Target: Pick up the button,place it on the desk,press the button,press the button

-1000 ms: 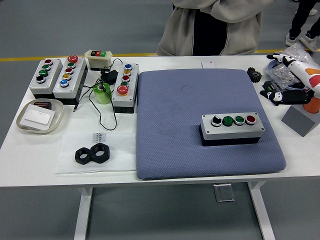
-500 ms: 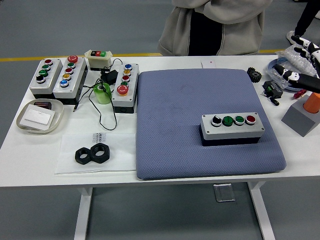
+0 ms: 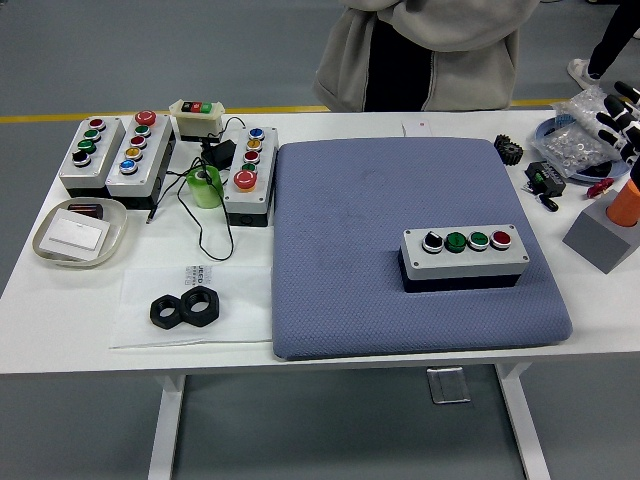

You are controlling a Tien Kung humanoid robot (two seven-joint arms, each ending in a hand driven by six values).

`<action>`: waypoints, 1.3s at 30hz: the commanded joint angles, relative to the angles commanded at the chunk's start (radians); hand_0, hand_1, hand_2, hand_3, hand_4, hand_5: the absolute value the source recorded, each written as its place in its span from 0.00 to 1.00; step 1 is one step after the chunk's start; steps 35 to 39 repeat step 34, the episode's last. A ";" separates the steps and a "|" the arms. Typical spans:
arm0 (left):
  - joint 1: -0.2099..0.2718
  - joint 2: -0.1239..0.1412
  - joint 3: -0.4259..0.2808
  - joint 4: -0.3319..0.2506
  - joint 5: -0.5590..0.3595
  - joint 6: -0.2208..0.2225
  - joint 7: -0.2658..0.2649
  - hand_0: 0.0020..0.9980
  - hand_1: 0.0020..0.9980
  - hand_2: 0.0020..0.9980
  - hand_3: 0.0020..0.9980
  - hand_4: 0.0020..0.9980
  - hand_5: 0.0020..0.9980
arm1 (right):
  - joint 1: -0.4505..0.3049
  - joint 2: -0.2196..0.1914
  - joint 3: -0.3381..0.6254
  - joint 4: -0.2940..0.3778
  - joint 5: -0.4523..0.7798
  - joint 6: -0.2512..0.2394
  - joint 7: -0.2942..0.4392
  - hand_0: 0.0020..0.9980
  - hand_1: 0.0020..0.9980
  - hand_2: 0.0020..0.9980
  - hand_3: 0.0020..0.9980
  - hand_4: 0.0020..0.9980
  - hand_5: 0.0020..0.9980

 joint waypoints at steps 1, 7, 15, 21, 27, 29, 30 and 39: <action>0.001 0.000 -0.001 0.000 0.002 0.000 0.000 0.72 0.84 0.90 0.83 0.64 1.00 | -0.002 0.001 0.001 -0.002 0.022 0.003 -0.002 0.96 0.87 0.91 0.89 0.67 0.64; 0.005 -0.001 -0.006 0.000 0.008 0.001 0.002 0.72 0.84 0.90 0.83 0.64 1.00 | -0.012 0.006 0.003 -0.012 0.064 0.015 -0.013 0.95 0.86 0.89 0.87 0.66 0.69; 0.009 -0.001 -0.008 -0.001 0.012 0.000 0.003 0.72 0.84 0.90 0.83 0.64 1.00 | -0.018 0.008 0.001 -0.014 0.061 0.030 -0.024 0.95 0.86 0.89 0.87 0.64 0.72; 0.005 0.001 0.001 -0.001 0.002 -0.001 -0.001 0.72 0.84 0.90 0.83 0.64 1.00 | -0.016 0.009 0.001 -0.015 0.062 0.033 -0.030 0.95 0.86 0.89 0.87 0.64 0.73; 0.001 0.001 0.006 -0.001 -0.007 -0.002 -0.003 0.72 0.84 0.90 0.83 0.64 1.00 | -0.012 0.010 0.001 -0.012 0.059 0.035 -0.036 0.96 0.86 0.89 0.87 0.64 0.73; -0.001 0.000 0.006 -0.001 -0.008 -0.001 -0.003 0.72 0.84 0.90 0.83 0.64 1.00 | -0.010 0.010 0.002 -0.011 0.058 0.031 -0.038 0.96 0.86 0.89 0.87 0.64 0.73; -0.001 0.000 0.006 -0.001 -0.008 -0.001 -0.004 0.72 0.84 0.90 0.83 0.64 1.00 | -0.009 0.010 0.002 -0.011 0.057 0.029 -0.038 0.96 0.86 0.89 0.87 0.63 0.73; -0.003 0.000 0.006 -0.002 -0.009 -0.001 -0.005 0.72 0.84 0.90 0.83 0.64 1.00 | -0.007 0.007 -0.005 -0.007 0.043 0.016 -0.051 0.96 0.86 0.89 0.87 0.63 0.73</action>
